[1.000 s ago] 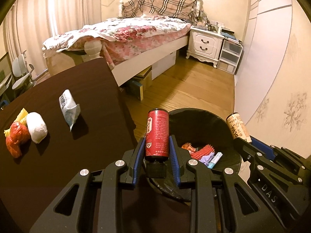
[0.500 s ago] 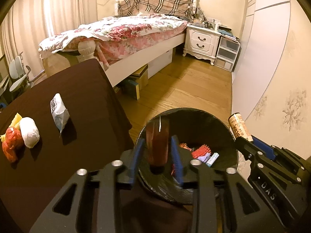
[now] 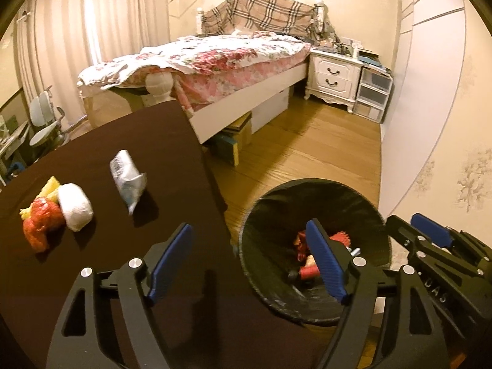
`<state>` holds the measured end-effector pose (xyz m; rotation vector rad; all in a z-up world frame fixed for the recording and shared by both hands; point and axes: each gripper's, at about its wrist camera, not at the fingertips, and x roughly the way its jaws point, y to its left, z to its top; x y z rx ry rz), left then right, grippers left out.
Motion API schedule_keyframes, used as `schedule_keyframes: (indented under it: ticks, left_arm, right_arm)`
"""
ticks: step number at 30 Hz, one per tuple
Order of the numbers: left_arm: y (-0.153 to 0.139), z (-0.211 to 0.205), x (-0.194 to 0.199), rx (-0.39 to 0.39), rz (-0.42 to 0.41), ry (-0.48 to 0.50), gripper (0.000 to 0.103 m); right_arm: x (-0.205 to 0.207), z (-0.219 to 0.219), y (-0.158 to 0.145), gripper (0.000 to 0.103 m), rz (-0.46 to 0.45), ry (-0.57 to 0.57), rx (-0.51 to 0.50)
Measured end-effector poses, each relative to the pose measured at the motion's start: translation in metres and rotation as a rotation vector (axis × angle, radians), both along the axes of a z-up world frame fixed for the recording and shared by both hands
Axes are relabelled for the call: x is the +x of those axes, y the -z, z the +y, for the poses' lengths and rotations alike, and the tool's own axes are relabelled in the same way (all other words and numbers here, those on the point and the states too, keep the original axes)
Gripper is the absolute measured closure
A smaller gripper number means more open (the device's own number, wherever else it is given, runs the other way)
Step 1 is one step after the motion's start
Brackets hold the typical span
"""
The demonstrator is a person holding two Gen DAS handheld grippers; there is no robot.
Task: Collect trash
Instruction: 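Move both grippers back over the table toward the red plastic bags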
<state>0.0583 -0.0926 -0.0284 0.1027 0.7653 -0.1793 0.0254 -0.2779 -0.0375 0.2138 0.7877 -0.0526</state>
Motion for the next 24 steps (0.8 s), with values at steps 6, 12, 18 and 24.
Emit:
schedule_keyframes:
  ticks: [6,12,18,24]
  left_arm:
    - [-0.002,0.029,-0.003,0.000,-0.002,-0.069,0.027]
    - [-0.001,0.070,-0.009,0.023,-0.011,-0.159,0.027]
    - [0.001,0.111,-0.014,0.037,-0.017,-0.249,0.027]
    - [0.002,0.153,-0.020,0.022,-0.004,-0.338,0.027]
  right_arm:
    - [0.003,0.023,-0.001,0.056,0.005,-0.047,-0.004]
    - [0.007,0.063,-0.003,0.056,0.008,-0.137,-0.005]
    - [0.011,0.104,-0.009,0.056,0.007,-0.237,-0.008]
    - [0.015,0.139,-0.015,0.056,0.006,-0.325,-0.015]
